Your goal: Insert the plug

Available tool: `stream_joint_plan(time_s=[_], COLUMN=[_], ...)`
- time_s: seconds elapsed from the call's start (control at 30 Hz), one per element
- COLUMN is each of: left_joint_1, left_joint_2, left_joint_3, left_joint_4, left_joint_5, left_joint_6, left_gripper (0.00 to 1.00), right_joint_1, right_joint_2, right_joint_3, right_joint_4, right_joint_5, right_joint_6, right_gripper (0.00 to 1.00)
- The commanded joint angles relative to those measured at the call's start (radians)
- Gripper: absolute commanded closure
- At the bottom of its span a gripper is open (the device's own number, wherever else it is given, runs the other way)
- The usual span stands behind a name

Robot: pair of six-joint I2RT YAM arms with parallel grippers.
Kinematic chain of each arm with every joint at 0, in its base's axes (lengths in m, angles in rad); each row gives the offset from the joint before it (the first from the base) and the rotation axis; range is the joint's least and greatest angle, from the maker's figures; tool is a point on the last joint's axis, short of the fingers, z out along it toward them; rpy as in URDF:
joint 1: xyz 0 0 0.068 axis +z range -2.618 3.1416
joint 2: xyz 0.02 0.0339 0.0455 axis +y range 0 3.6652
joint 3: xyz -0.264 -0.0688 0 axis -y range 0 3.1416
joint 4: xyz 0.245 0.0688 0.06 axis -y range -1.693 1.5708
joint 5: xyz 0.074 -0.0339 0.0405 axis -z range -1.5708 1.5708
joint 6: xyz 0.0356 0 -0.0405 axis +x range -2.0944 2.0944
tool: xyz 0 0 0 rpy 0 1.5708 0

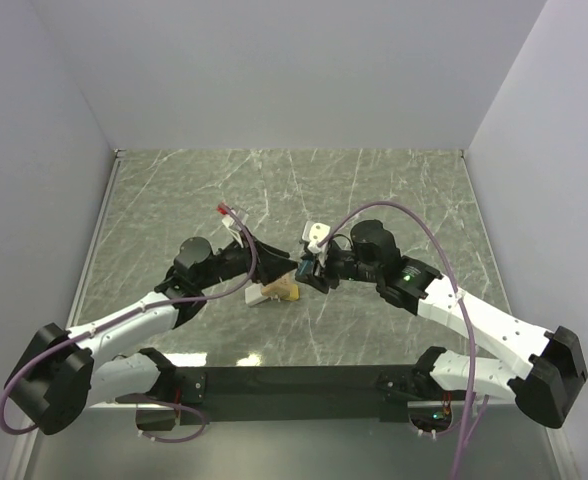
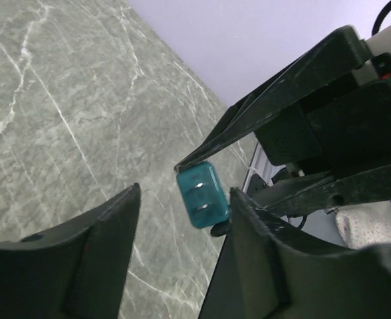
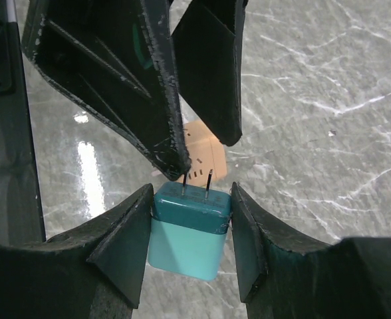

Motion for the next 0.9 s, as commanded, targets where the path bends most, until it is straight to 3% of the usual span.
stream_joint_plan(time_s=[0.0,0.37,0.57,0.7,0.87], left_joint_1=[-0.014,-0.066,-0.079,-0.085,-0.088], left_joint_2=[0.012,0.066,0.075,0.08,0.07], left_joint_3=[0.052,0.086,0.091,0.094,0.081], left_joint_4=[0.056,0.012,0.004,0.001,0.015], left_joint_5=[0.012,-0.017,-0.02,-0.018,-0.021], left_joint_6=[-0.001,0.017,0.023,0.028,0.031], left_gripper=[0.4,0.57,0.74,1.0,1.0], right_joint_1=[0.012,0.017,0.018,0.018,0.018], right_joint_2=[0.002,0.002,0.001,0.001,0.001], right_joint_3=[0.054,0.05,0.05,0.05,0.047], right_joint_4=[0.014,0.018,0.018,0.021,0.034], right_joint_5=[0.012,0.033,0.038,0.044,0.068], right_joint_6=[-0.011,-0.009,-0.005,-0.005,0.006], right_gripper=[0.94,0.96,0.96,0.96,0.96])
